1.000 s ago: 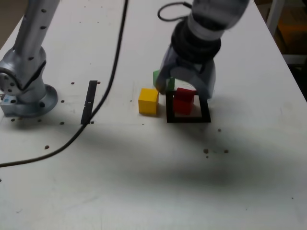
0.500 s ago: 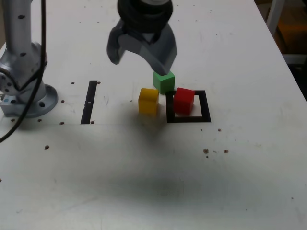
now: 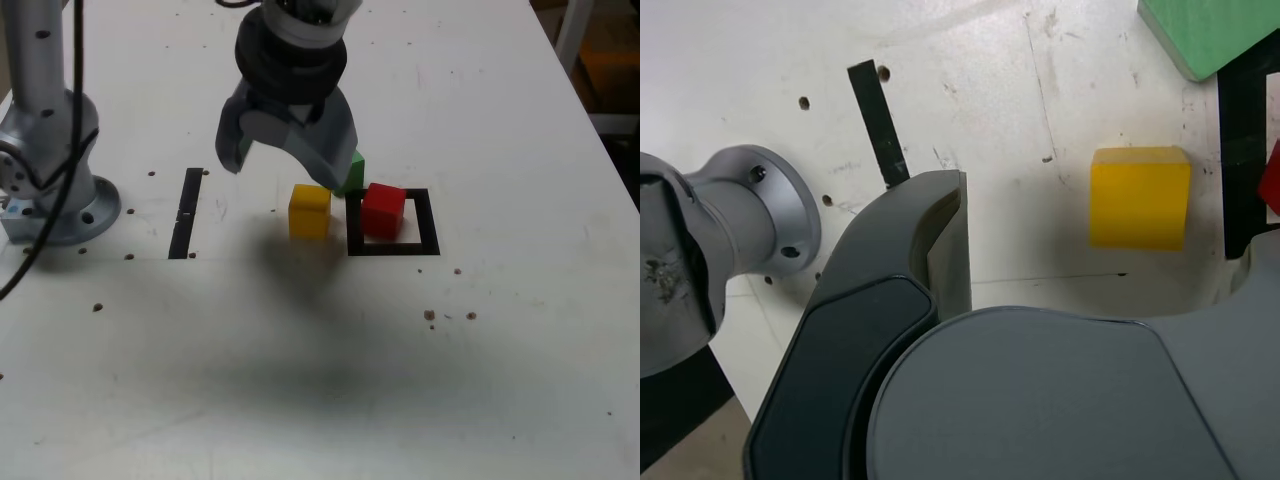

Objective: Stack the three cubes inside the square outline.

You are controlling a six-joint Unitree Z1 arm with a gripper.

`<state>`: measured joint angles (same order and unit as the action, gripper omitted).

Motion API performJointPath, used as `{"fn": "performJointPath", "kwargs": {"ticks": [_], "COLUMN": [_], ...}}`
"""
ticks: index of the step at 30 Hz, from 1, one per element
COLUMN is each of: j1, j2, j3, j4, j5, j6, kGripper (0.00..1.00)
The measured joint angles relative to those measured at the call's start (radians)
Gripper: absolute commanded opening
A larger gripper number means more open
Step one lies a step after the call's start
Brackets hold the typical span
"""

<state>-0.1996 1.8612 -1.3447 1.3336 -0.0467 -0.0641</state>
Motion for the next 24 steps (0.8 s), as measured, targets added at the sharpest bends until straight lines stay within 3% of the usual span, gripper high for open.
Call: {"fn": "performJointPath", "kwargs": {"ticks": [6,10,24], "j1": [0.025,0.047,0.071], "j2": [0.026,0.042,0.098], "j3": [0.052,0.07,0.107], "j4": [-0.087,-0.145,-0.179], "j5": [-0.041,-0.05,-0.054], "j6": [0.013,0.035,0.064], "kGripper": [0.96,0.96,0.93]}}
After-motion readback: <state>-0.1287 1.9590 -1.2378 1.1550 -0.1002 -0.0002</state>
